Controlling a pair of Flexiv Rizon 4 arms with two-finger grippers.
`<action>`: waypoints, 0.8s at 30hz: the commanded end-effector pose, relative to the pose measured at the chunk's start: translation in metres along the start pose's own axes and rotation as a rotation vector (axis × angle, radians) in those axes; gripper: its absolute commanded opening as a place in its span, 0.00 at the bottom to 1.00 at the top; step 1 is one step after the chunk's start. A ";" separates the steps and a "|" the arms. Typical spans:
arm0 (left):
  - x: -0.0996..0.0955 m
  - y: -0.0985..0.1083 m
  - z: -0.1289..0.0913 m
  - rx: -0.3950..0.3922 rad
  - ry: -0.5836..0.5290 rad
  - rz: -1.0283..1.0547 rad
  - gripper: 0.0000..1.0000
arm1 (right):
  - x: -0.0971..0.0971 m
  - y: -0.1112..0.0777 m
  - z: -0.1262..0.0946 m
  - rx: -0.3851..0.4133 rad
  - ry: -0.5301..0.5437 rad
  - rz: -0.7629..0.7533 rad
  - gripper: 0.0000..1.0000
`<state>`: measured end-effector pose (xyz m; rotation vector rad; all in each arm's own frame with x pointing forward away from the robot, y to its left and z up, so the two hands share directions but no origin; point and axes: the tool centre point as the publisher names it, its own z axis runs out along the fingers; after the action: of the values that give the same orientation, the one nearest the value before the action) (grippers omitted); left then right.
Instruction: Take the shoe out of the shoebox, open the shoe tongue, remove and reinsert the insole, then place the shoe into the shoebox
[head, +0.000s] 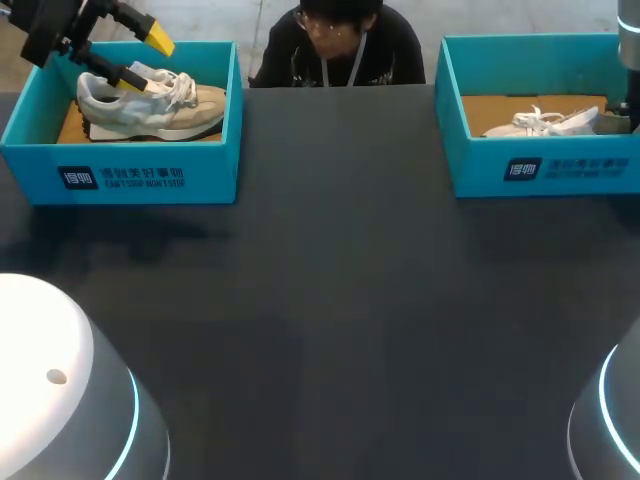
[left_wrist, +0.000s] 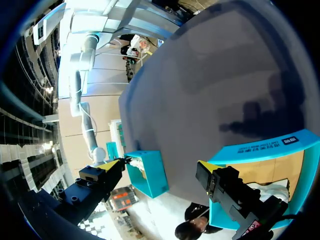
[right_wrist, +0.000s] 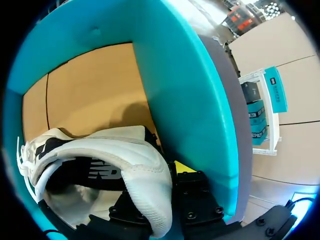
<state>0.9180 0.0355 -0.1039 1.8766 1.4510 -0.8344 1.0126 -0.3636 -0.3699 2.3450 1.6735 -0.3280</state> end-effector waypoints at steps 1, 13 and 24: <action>-0.001 -0.001 0.000 -0.001 0.004 0.001 1.00 | 0.005 0.003 0.004 0.006 -0.004 0.008 0.26; -0.001 -0.001 0.000 -0.001 0.004 0.001 1.00 | -0.002 0.000 -0.018 -0.043 0.011 0.030 0.37; -0.001 -0.001 0.000 -0.001 0.004 0.001 1.00 | -0.017 -0.001 -0.065 -0.133 0.048 0.068 0.43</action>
<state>0.9180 0.0355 -0.1039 1.8767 1.4510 -0.8344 1.0238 -0.3575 -0.3197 2.3400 1.5881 -0.1940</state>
